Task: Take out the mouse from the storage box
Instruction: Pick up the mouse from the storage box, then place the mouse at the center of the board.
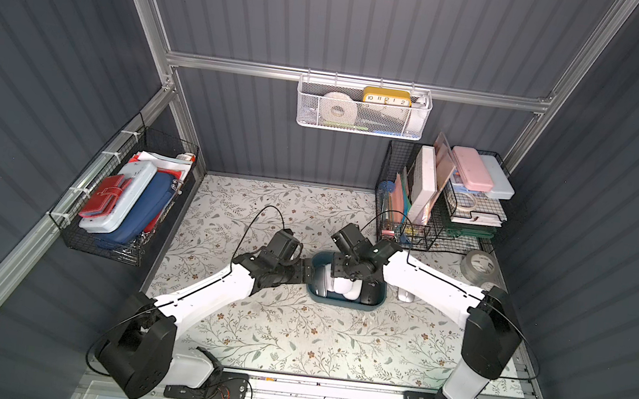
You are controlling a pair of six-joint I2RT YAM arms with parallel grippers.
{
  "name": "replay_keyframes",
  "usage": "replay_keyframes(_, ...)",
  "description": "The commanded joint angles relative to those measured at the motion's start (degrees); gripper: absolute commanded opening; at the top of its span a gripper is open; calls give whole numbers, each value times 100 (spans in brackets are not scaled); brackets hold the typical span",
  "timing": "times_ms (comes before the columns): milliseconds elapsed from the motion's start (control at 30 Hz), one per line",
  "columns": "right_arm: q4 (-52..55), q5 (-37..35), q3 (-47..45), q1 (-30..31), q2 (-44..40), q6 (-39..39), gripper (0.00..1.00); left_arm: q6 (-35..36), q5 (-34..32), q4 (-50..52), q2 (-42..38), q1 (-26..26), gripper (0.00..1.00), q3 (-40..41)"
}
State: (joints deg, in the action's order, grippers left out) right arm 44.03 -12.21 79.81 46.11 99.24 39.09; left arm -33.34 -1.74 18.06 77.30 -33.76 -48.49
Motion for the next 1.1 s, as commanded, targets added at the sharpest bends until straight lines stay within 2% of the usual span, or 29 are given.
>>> replay_keyframes(0,392,-301,-165,-150,-426,-80,55,3,-37,12,-153,10,94,138)
replay_keyframes(300,970,-576,-1288,-733,-1898,-24,56,74,-5,-40,-277,0,96,165)
replay_keyframes(533,940,-617,-2452,-1068,-2797,293,56,65,-36,-93,-211,-26,96,146)
replay_keyframes(800,795,-515,-3209,-1170,-2908,615,56,49,-28,-67,-197,-39,97,94)
replay_keyframes(1067,261,-168,-3686,-1458,-2533,565,56,30,-28,-14,-200,-43,98,61)
